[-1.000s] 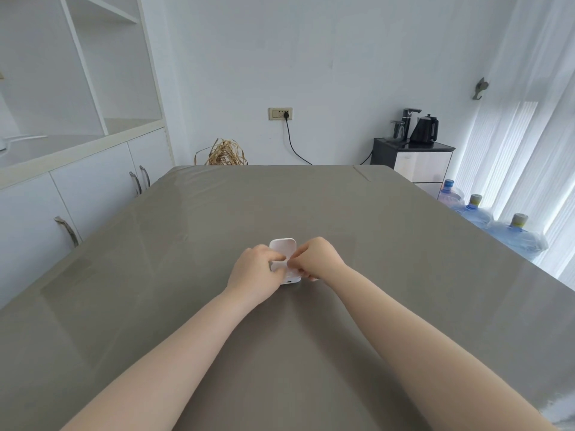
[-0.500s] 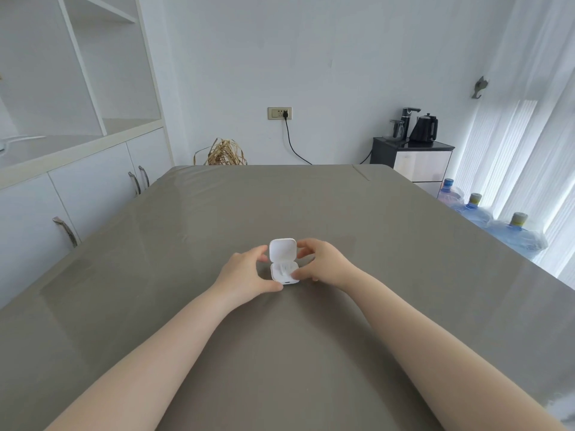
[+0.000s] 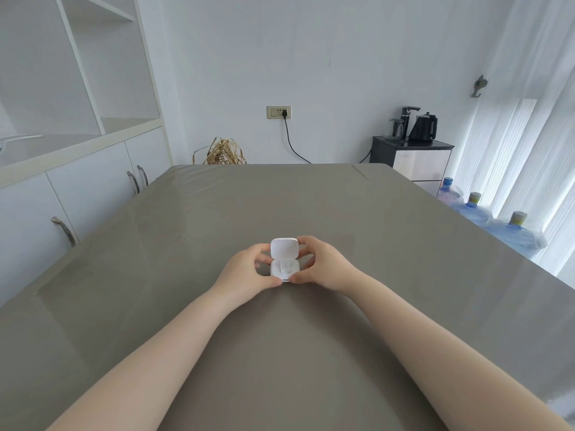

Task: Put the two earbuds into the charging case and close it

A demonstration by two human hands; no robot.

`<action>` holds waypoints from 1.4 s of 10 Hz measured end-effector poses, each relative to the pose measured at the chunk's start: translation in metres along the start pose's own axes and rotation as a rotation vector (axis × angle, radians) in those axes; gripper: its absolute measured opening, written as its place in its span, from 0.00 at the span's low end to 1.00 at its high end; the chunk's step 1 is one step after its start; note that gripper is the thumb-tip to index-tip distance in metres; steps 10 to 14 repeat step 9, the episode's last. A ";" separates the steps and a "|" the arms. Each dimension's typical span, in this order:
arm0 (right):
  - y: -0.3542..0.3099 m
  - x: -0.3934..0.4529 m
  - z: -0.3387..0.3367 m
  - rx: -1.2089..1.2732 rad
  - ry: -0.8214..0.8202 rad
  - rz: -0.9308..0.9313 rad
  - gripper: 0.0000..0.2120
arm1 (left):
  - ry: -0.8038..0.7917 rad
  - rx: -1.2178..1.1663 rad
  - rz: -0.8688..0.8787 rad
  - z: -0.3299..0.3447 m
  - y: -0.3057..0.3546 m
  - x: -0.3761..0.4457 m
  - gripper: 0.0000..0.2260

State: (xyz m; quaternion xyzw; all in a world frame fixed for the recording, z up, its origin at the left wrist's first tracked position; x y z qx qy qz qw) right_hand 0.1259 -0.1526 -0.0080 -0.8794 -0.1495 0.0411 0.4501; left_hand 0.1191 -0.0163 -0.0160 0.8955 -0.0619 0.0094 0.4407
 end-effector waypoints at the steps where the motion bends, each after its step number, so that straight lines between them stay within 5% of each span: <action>1: -0.001 -0.003 -0.003 0.033 0.013 -0.007 0.24 | 0.019 -0.041 0.005 -0.003 0.001 -0.002 0.20; 3: 0.003 -0.005 -0.005 -0.024 0.036 0.026 0.10 | 0.046 -0.068 -0.023 -0.002 -0.003 -0.003 0.13; 7: 0.007 -0.007 0.000 -0.215 0.019 0.011 0.19 | 0.037 0.105 -0.017 0.006 -0.003 0.000 0.12; 9: 0.008 -0.010 -0.002 -0.162 0.020 0.002 0.29 | 0.077 0.147 -0.006 -0.001 0.001 -0.006 0.21; 14: 0.008 -0.010 -0.002 -0.162 0.020 0.002 0.29 | 0.077 0.147 -0.006 -0.001 0.001 -0.006 0.21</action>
Point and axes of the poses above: each hand's wrist, its own x-axis towards the middle knuckle, its own z-axis out of the palm, y = z × x, the point moved 10 cm from there along x, towards the middle knuckle, and after that the axes turned 2 degrees about -z, right-handed, at the moved point
